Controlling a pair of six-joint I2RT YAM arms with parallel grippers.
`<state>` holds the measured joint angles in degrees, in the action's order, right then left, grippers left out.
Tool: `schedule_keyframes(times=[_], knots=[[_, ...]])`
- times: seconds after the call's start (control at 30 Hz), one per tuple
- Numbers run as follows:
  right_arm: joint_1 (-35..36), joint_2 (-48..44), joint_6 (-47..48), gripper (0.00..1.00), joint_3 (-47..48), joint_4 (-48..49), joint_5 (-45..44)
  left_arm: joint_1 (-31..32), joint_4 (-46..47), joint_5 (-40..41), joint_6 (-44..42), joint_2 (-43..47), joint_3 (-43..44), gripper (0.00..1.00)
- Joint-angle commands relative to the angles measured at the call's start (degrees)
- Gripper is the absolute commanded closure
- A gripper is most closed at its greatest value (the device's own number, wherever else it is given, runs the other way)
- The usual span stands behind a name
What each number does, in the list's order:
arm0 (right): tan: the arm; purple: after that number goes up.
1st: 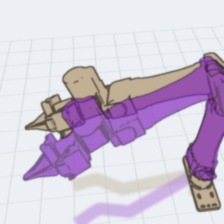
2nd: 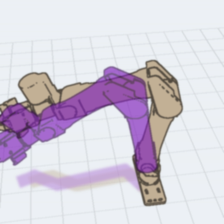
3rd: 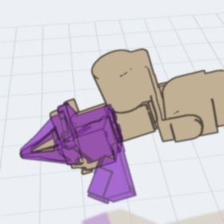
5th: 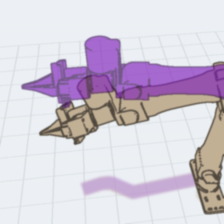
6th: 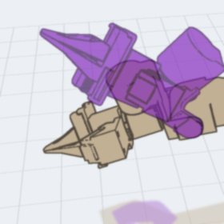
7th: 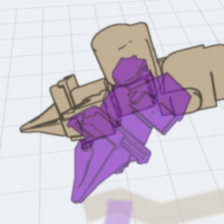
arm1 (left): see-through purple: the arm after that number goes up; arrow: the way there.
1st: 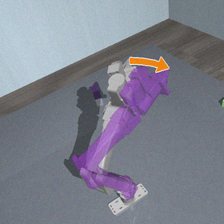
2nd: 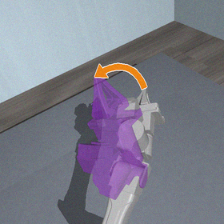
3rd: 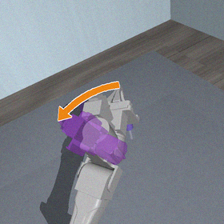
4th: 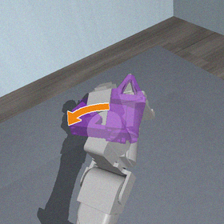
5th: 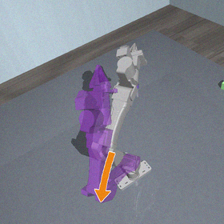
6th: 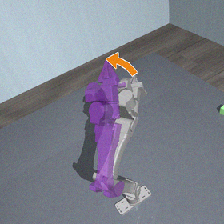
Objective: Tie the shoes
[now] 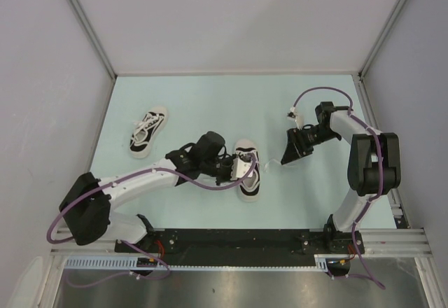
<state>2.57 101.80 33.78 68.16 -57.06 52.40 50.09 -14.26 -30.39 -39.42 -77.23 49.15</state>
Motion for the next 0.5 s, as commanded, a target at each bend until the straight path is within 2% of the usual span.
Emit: schedule_keyframes(times=[0.0, 0.13, 0.33, 0.37, 0.47], knots=[[0.3, 0.9, 0.4, 0.28, 1.1, 1.0, 2.0, -0.1, 6.2, -4.8, 1.9, -1.3, -0.7, 0.97], [0.4, 0.7, 0.3, 0.28, 1.0, 0.8, 2.3, -0.1, 7.2, -2.4, -0.7, -4.4, 1.3, 0.97], [0.6, 0.5, 0.5, 0.28, 1.1, 0.4, 2.1, -0.1, 3.0, -2.8, -2.2, -9.7, 7.0, 0.94], [0.6, 0.3, 0.8, 0.28, 1.0, 0.3, 1.9, -0.1, 2.5, -2.3, -2.3, -9.7, 7.5, 0.87], [0.7, 0.1, 1.4, 0.28, 1.0, -0.7, 1.6, -0.3, -2.9, -0.4, -7.4, -7.9, 7.8, 0.74]])
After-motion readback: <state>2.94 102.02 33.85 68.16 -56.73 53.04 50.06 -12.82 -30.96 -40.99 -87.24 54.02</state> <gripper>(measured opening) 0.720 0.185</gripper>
